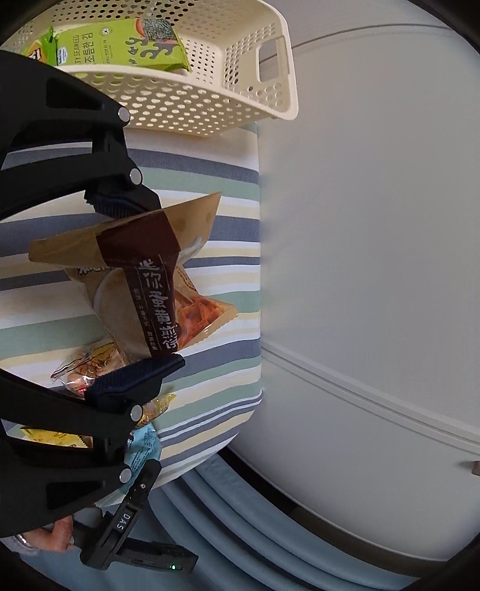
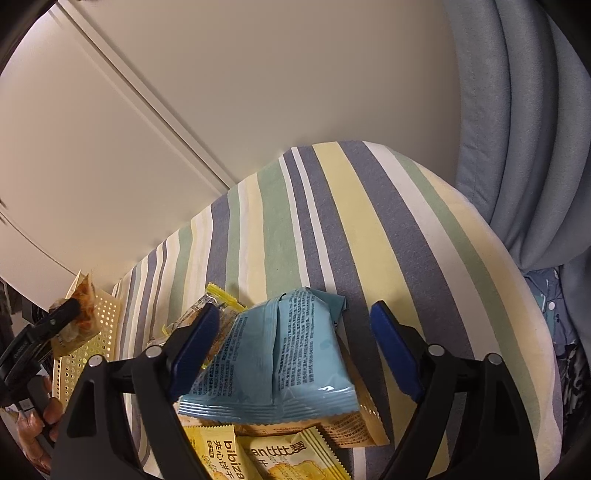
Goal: Organize snacks
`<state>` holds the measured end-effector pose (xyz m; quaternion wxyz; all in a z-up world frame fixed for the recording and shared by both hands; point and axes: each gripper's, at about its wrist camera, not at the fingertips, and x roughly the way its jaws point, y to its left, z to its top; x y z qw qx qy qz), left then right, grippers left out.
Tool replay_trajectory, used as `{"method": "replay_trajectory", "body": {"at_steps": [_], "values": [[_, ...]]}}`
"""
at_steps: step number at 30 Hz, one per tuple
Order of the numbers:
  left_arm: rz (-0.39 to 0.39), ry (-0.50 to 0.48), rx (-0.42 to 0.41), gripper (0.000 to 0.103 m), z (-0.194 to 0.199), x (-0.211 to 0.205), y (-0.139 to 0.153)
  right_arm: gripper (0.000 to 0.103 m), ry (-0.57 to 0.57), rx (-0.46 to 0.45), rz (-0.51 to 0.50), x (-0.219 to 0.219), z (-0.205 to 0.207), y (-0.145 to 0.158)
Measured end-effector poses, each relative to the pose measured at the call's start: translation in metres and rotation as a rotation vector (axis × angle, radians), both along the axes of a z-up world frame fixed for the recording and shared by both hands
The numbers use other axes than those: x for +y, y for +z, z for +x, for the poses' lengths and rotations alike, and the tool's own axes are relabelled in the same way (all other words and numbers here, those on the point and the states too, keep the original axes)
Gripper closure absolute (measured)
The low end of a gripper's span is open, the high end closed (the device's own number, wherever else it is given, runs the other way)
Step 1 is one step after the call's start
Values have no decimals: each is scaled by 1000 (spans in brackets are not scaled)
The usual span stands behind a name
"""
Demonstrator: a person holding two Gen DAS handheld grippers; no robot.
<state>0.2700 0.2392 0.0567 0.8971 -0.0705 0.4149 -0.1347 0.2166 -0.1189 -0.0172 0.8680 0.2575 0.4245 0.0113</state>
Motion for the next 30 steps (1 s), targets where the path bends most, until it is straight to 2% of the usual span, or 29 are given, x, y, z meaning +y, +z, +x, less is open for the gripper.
{"method": "replay_trajectory", "body": {"at_steps": [5,10,13,16,17,24,27,30], "values": [[-44,50,-67,36,-20,34,23,19,48,33,-40,15,11,-3],[-103,93,-86,36,-32,68,37,19,79,95,-126,31,22,-8],[-97,58,-67,34,-33,66,37,28,79,105,-151,34,24,-9],[-60,8,-49,20,-37,49,30,40,64,90,-149,32,22,-8],[-51,1,-38,19,-40,44,25,41,60,86,-147,31,22,-7],[-49,-37,72,19,-56,2,-24,43,48,64,-108,20,16,-8],[-25,-7,114,19,-53,-4,-41,43,49,58,-81,15,13,-9],[42,57,127,19,-45,-1,-54,43,52,52,-64,11,12,-9]]}}
